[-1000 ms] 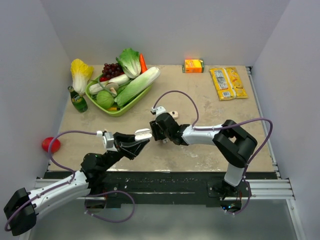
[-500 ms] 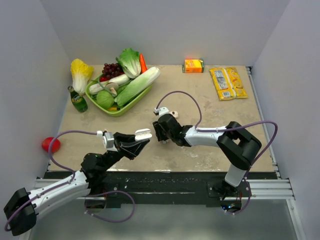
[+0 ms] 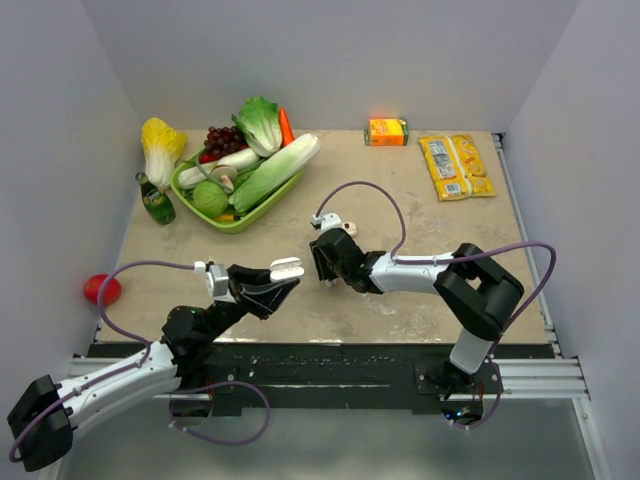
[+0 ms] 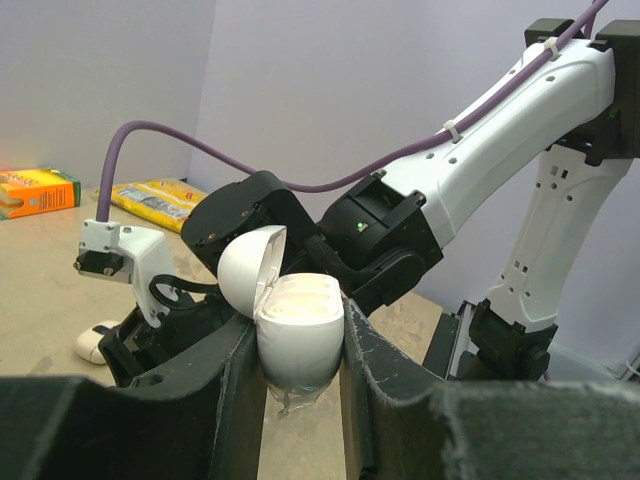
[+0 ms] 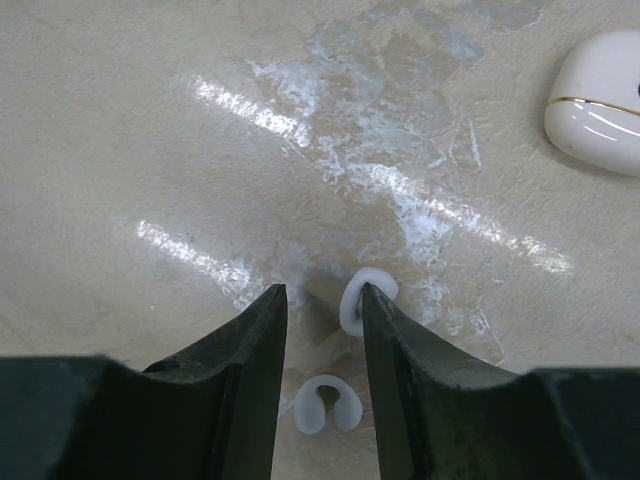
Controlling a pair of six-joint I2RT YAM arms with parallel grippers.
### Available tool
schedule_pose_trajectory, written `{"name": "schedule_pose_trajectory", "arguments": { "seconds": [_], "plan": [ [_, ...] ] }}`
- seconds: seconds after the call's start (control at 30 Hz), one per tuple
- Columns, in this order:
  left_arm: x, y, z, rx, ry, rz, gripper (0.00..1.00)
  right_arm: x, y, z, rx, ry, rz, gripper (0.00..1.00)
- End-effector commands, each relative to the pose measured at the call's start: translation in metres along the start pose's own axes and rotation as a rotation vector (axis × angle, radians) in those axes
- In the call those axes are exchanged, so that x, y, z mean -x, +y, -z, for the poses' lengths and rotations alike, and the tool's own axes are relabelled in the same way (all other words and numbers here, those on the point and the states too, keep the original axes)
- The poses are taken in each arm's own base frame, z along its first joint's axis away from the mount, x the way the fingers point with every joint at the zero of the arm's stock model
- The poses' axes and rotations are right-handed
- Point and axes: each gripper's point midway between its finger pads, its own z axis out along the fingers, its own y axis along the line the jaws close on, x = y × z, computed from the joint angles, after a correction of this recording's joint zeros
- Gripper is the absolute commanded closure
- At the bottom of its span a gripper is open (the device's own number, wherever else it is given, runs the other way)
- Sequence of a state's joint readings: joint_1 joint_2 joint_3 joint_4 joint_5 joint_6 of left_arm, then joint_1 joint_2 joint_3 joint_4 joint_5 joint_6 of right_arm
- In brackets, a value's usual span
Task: Insert the wireless bluetooth earbuds into the charging case
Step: Pick up the earbud from the center of the board.
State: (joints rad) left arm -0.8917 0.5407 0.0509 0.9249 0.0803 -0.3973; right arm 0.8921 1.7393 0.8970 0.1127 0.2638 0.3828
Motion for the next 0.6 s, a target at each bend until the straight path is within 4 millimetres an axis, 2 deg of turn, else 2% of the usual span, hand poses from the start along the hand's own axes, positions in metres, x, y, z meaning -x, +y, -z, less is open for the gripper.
{"name": "schedule_pose_trajectory", "arguments": {
  "seconds": [0.0, 0.23, 0.47, 0.57],
  "plan": [
    [-0.0109, 0.0052, 0.0085, 0.013, 0.004, -0.010, 1.00, 0.0008, -0.0214, 0.0082, -0.096, -0.010, -0.013, 0.61],
    [-0.0115, 0.0057, 0.0080, 0.015, 0.007, -0.008, 1.00, -0.0033, -0.0280, 0.0107, -0.124, -0.008, -0.005, 0.64],
    [-0.0130, 0.0057, 0.0078, 0.015, 0.010, 0.000, 1.00, -0.0032, -0.0290, 0.0108, -0.127, -0.012, -0.005, 0.71],
    [-0.0127, 0.0044, 0.0077, 0.010, 0.009, 0.003, 1.00, -0.0008, -0.0275, 0.0111, -0.119, -0.020, -0.002, 0.69]
  ]
}}
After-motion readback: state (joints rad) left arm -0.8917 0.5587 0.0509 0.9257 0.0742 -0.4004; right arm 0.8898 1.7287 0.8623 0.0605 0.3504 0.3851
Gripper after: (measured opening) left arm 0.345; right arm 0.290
